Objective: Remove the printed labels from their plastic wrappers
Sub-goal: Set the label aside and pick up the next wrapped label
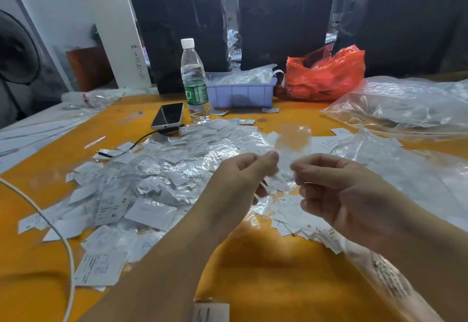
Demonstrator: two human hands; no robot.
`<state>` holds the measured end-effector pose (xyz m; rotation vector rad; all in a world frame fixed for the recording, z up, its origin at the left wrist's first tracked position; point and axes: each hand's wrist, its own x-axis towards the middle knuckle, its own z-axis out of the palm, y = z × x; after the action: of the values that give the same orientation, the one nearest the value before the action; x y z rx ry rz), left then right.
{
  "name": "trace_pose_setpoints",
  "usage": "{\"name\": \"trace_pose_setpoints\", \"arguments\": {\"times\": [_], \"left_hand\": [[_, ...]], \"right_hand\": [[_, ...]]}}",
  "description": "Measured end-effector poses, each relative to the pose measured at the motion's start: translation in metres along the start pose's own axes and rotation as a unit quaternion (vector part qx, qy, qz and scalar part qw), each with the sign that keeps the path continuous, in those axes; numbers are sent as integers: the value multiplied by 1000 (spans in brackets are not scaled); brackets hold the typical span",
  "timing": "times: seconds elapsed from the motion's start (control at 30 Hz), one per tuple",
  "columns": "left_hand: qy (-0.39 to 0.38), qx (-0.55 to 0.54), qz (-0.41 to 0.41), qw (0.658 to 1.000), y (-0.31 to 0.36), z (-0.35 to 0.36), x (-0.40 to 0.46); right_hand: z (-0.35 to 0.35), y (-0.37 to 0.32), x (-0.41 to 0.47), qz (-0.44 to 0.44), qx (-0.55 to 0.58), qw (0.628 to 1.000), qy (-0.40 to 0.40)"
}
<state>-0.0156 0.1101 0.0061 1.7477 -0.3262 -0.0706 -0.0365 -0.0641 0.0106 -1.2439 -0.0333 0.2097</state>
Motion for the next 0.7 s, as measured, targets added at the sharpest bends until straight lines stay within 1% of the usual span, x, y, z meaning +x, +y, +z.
{"name": "trace_pose_setpoints", "arguments": {"times": [0.07,0.13,0.3,0.4,0.47,0.6,0.63,0.7], "left_hand": [[-27,15,0,1000,0,3,-1],[-35,17,13,999,-1,5,-2],[-14,13,44,999,-2,2,-2],[-1,-5,45,999,-2,0,-2],[-8,-10,46,999,-1,0,-2],[-25,-3,47,999,1,1,-4],[-22,12,51,998,1,0,-4],[-16,90,72,993,-1,-3,-2]], "right_hand": [[0,1,1,-9,6,1000,19],[0,4,3,-13,9,1000,20],[1,7,2,0,11,999,-36],[0,8,0,21,-27,998,-59],[0,8,-1,34,-56,995,-70],[0,8,-2,46,-75,992,-89],[1,7,-1,41,-85,991,-90],[2,5,-1,12,-101,993,-64]]}}
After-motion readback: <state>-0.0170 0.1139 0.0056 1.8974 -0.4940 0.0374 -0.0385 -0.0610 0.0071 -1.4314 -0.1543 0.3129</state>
